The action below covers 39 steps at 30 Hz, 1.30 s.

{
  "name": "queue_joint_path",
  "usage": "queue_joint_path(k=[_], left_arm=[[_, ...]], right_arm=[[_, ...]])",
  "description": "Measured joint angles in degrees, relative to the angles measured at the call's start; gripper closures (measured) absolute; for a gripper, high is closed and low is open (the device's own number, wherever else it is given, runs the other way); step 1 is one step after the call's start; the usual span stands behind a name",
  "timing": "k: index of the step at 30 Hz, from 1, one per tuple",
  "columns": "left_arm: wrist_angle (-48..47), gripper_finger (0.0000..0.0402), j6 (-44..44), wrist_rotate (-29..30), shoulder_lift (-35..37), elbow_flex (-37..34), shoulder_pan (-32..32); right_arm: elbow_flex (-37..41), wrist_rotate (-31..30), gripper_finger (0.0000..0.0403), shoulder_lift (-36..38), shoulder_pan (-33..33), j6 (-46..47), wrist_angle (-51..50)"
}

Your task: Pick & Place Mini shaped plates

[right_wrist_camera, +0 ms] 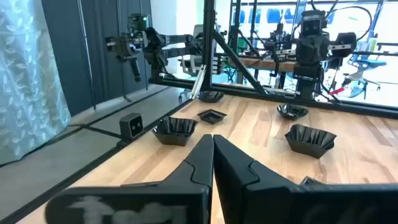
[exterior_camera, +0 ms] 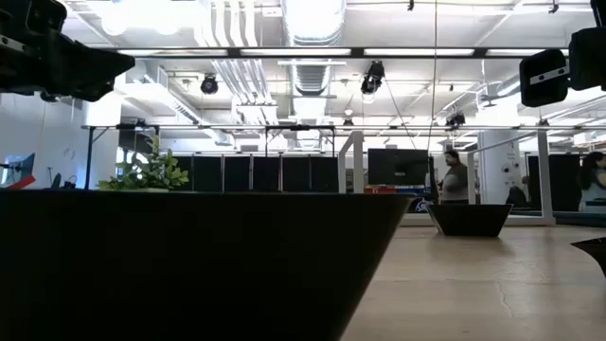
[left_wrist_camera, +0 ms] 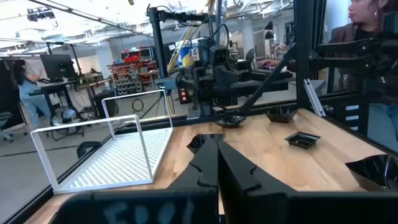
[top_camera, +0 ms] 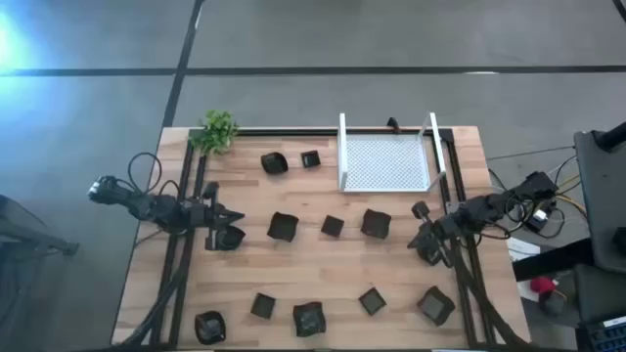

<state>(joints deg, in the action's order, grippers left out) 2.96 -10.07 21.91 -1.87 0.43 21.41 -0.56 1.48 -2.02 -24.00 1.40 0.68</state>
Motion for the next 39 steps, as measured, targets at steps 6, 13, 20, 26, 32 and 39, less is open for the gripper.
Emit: queue_joint_path(k=[6,13,20,26,32,39], left_arm=[[0.0,0.0402,0.0,0.0,0.0,0.0,0.0],[0.0,0.0402,0.0,0.0,0.0,0.0,0.0],[0.0,0.0402,0.0,0.0,0.0,0.0,0.0],[0.0,0.0402,0.0,0.0,0.0,0.0,0.0],[0.0,0.0402,0.0,0.0,0.0,0.0,0.0],[0.0,0.0402,0.0,0.0,0.0,0.0,0.0]], right_arm=[[0.0,0.0,0.0394,0.0,0.0,0.1,0.0],[0.0,0.0,0.0394,0.0,0.0,0.0,0.0],[0.0,0.0,0.0394,0.0,0.0,0.1,0.0],[0.0,0.0,0.0394,0.0,0.0,0.0,0.0],[0.0,0.0,0.0394,0.0,0.0,0.0,0.0],[0.0,-0.1,0.0394,0.0,0.0,-2.5,0.0]])
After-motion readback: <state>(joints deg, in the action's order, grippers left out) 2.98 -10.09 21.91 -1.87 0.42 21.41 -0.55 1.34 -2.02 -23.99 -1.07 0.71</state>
